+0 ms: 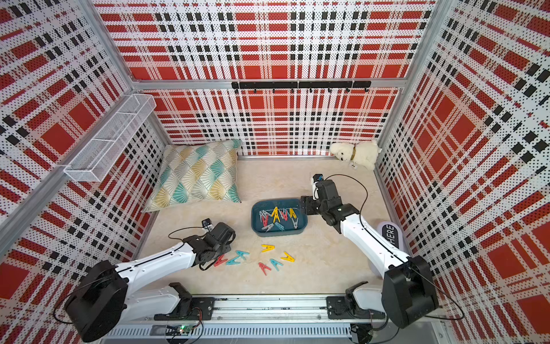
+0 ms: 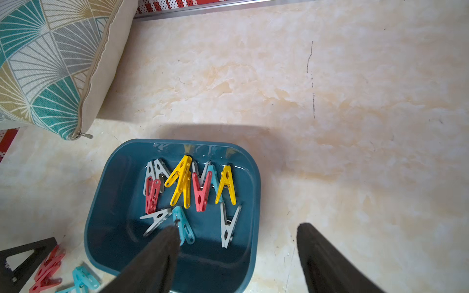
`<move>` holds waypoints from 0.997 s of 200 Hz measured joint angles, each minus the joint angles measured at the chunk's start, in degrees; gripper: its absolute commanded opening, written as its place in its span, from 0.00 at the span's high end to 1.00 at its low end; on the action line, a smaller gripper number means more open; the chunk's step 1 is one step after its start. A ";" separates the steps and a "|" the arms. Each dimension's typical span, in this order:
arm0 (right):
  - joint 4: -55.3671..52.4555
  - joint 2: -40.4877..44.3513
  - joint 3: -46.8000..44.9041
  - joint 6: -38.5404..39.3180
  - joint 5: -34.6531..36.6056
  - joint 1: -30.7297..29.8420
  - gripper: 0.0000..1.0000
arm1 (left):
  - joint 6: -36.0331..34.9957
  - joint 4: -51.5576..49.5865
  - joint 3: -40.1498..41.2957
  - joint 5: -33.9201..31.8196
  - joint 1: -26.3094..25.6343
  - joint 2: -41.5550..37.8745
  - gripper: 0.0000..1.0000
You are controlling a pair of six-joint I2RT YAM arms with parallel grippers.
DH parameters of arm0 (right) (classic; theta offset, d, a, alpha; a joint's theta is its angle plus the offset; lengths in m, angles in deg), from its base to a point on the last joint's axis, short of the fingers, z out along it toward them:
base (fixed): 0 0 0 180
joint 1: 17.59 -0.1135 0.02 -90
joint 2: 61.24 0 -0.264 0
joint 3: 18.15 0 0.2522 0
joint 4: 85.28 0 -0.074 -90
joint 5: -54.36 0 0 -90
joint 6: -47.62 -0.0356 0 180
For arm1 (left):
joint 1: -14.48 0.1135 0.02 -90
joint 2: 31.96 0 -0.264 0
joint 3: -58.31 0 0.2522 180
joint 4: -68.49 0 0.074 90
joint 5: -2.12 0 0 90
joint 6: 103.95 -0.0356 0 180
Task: Put the clothespins into the storage box
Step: Pick up the clothespin from the center of the board.
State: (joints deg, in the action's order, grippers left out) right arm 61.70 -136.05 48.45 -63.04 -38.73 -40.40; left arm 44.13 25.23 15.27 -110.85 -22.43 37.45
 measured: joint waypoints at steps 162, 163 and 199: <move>0.44 -0.37 -0.33 0.00 -0.55 -0.02 0.20 | 2.19 -3.76 0.46 -0.81 -1.51 -2.86 0.72; 0.44 -0.35 -0.33 0.00 -0.55 -0.02 0.20 | 2.19 -3.76 0.50 -0.83 -1.51 -2.84 0.72; 0.44 -0.31 -0.33 0.00 -0.55 -0.02 0.20 | 2.43 -3.76 1.40 -1.05 -1.49 -1.95 0.72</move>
State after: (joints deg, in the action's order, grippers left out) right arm 62.13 -136.35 48.12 -63.04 -39.28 -40.42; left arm 46.56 21.47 16.67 -111.89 -23.91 35.51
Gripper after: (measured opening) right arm 0.798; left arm 0.279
